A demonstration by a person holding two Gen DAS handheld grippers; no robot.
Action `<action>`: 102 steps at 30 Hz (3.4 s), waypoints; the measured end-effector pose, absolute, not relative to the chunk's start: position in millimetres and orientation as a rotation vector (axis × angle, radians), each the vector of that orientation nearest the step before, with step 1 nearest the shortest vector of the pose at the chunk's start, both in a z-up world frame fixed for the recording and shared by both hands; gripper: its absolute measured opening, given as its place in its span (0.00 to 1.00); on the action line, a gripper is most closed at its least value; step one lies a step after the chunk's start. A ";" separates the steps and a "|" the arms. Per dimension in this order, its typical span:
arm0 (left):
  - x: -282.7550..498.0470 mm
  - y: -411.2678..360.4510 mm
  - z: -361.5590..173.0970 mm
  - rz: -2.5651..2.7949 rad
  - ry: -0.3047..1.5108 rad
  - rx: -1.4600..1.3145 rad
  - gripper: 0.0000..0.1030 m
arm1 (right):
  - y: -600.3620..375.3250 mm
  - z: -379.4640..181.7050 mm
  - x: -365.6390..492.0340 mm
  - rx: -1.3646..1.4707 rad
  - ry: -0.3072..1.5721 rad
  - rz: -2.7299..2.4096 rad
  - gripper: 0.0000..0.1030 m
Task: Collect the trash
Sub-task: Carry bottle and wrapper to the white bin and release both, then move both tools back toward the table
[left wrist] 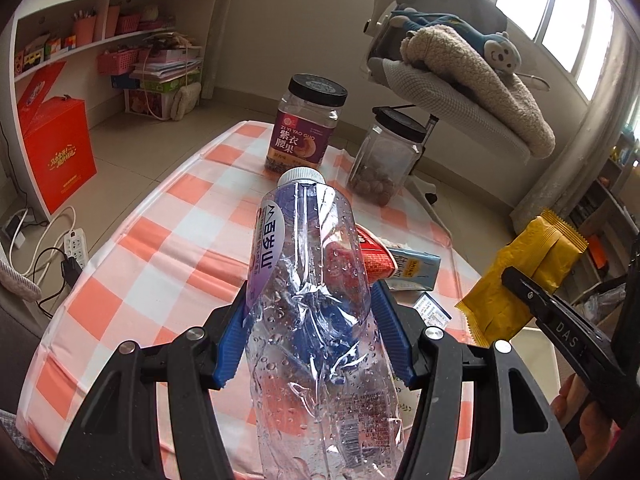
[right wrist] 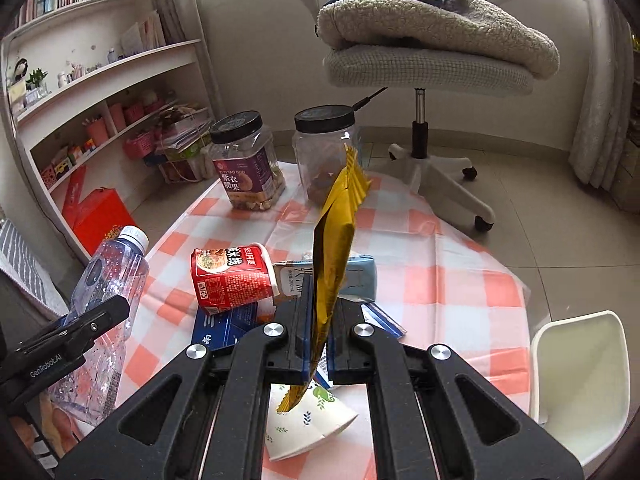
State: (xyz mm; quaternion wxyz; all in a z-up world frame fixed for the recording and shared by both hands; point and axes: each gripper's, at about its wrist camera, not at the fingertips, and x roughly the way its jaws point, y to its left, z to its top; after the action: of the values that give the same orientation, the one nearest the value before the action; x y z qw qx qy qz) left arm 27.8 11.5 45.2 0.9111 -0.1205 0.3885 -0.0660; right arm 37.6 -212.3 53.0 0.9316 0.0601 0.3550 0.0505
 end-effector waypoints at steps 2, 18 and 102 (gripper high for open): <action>24.1 4.4 47.2 -0.149 0.797 -0.238 0.57 | -219.2 57.2 30.7 0.116 0.715 0.089 0.04; 8.2 -49.1 53.0 -0.247 0.790 -0.188 0.57 | -288.3 72.5 -9.1 0.072 0.663 -0.068 0.04; 32.8 -227.9 70.2 -0.389 0.781 0.031 0.87 | -422.9 74.8 -57.0 0.158 0.639 -0.619 0.93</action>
State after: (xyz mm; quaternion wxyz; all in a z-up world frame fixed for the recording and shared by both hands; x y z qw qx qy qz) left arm 32.8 -227.9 70.2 0.9061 0.0149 0.3784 -0.1886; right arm -57.0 -422.9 74.8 0.8996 0.0763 0.3089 -0.2991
